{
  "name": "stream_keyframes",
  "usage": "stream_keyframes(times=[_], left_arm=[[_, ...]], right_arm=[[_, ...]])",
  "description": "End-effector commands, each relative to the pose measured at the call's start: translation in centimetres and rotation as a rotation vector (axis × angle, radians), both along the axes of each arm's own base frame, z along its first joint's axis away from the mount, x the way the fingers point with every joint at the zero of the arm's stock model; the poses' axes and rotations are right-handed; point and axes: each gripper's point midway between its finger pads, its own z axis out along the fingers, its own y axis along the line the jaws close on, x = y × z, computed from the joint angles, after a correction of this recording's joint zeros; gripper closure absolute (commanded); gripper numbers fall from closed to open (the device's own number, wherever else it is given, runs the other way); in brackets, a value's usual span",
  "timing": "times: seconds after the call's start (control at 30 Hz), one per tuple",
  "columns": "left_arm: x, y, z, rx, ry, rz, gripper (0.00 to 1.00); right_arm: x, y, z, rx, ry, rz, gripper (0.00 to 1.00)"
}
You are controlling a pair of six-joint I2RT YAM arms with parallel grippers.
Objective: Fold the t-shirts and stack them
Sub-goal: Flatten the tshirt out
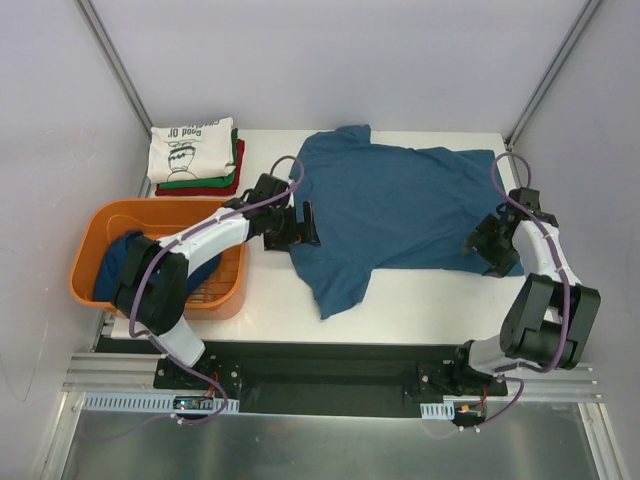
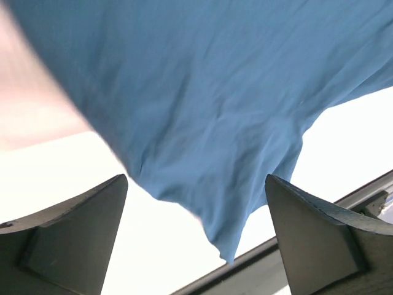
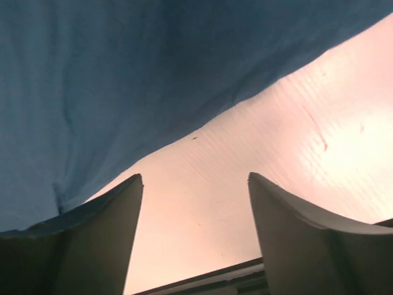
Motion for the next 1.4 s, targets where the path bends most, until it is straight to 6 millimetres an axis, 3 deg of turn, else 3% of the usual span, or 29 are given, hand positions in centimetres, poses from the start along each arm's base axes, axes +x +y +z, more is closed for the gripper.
stream_keyframes(times=[0.0,0.2,0.33,0.43,0.57,0.63,0.67,0.8,0.83,1.07,1.17,1.23,1.27,1.33,1.37], left_arm=[[-2.1,1.4,-2.7,0.057,0.087,0.063,0.11],[-0.3,0.3,-4.5,0.061,0.138,0.095,0.2],[0.8,0.1,-5.9,0.087,0.154,0.116,0.28],[1.4,1.0,-7.1,0.137,0.151,0.154,0.4],[2.5,2.0,-8.2,0.202,0.132,0.191,0.64],[2.8,2.3,-8.5,0.206,0.144,0.207,0.92],[2.8,2.5,-8.6,0.21,0.151,0.216,1.0],[2.9,4.2,-8.0,0.254,0.13,0.275,1.0],[3.0,4.6,-7.3,0.253,0.117,0.288,1.0],[2.6,6.4,-5.1,0.281,0.089,0.329,1.0],[2.8,6.8,-5.0,0.29,0.092,0.318,1.0],[3.0,6.3,-5.3,0.28,0.104,0.282,1.0],[2.4,5.1,-5.2,0.224,0.138,0.237,1.0],[2.0,4.3,-5.1,0.196,0.15,0.196,1.0],[1.6,3.7,-4.8,0.187,0.148,0.171,0.85]], right_arm=[[1.7,0.8,-2.6,0.084,-0.007,-0.049,0.32],[4.1,-0.4,-4.5,0.07,0.034,-0.088,0.36],[4.6,-0.4,-6.2,0.091,0.084,-0.101,0.38],[4.3,-0.4,-7.4,0.103,0.124,-0.116,0.44],[3.8,-1.0,-7.2,0.081,0.139,-0.133,0.57],[3.3,-1.3,-7.0,0.07,0.15,-0.133,0.68],[3.0,-1.6,-6.9,0.06,0.151,-0.136,0.72],[1.8,-3.1,-6.2,0.003,0.182,-0.146,0.97],[1.2,-3.4,-6.0,-0.005,0.201,-0.148,0.99],[-1.3,-5.6,-3.5,-0.124,0.252,-0.125,0.99],[-1.5,-5.5,-3.5,-0.12,0.267,-0.097,0.99],[-1.4,-5.5,-4.0,-0.108,0.276,-0.081,0.98],[-1.3,-5.0,-4.2,-0.087,0.276,-0.073,0.96],[-1.5,-4.5,-4.4,-0.076,0.28,-0.062,0.82],[-1.7,-4.3,-4.5,-0.069,0.284,-0.057,0.69]])
